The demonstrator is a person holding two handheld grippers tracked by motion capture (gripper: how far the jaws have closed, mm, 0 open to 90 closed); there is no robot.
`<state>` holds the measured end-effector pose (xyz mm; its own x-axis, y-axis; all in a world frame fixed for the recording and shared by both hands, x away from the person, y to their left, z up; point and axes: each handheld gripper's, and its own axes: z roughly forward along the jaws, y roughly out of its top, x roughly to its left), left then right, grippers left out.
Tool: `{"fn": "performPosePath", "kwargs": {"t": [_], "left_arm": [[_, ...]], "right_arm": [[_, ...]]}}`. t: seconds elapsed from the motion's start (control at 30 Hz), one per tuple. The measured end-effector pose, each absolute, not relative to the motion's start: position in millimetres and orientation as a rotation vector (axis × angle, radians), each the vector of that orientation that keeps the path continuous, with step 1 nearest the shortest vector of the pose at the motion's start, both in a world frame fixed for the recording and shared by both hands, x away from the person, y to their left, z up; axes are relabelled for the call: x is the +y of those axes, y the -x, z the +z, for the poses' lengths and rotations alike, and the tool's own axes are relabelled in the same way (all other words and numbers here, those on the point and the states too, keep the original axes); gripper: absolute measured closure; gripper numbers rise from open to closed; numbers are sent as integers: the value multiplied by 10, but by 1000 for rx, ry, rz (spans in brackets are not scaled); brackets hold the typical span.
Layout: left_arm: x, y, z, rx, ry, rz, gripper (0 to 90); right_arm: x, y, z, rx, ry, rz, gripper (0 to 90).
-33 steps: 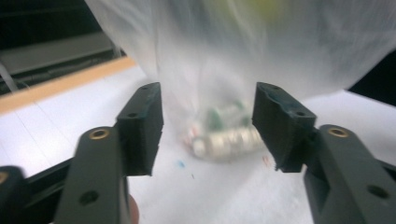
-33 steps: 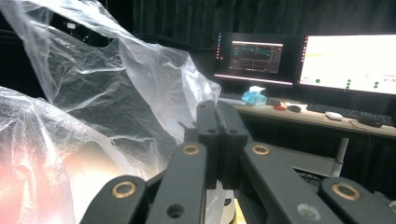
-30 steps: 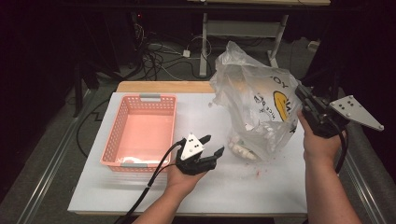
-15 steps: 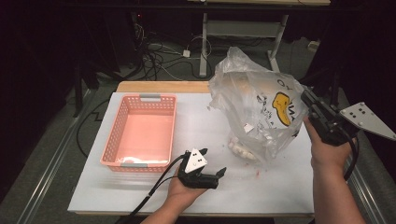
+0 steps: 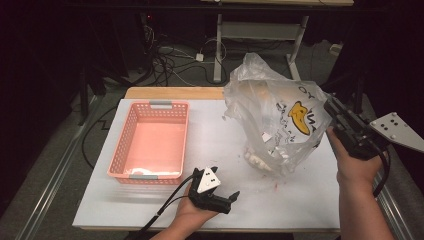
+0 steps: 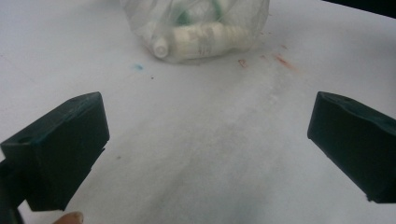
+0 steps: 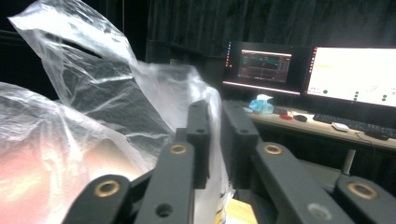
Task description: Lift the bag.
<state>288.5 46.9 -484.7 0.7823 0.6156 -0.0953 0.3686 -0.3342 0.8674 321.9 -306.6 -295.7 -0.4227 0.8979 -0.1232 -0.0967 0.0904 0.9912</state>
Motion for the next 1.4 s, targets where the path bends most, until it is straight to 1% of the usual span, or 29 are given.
{"fn": "performPosePath", "kwargs": {"t": [0.1,0.43,0.6,0.93,1.13,1.4], "left_arm": [[469,-2886,-4849,741,-1946,311,0],[482,-2875,-4833,731,-1954,319,0],[496,-2877,-4839,735,-1959,319,0],[499,-2873,-4846,737,-1961,322,0],[508,-2878,-4847,742,-1961,325,0],[511,-2882,-4849,742,-1965,327,0]], "right_arm": [[-3045,-3212,-2946,1518,-830,1483,776],[-3072,-3129,-2947,1541,-816,1487,711],[-3150,-3065,-3031,1571,-831,1481,692],[-3233,-2942,-3327,1647,-878,1483,594],[-3237,-2914,-3577,1714,-906,1451,514],[-3180,-2909,-3954,1796,-976,1427,301]]}}
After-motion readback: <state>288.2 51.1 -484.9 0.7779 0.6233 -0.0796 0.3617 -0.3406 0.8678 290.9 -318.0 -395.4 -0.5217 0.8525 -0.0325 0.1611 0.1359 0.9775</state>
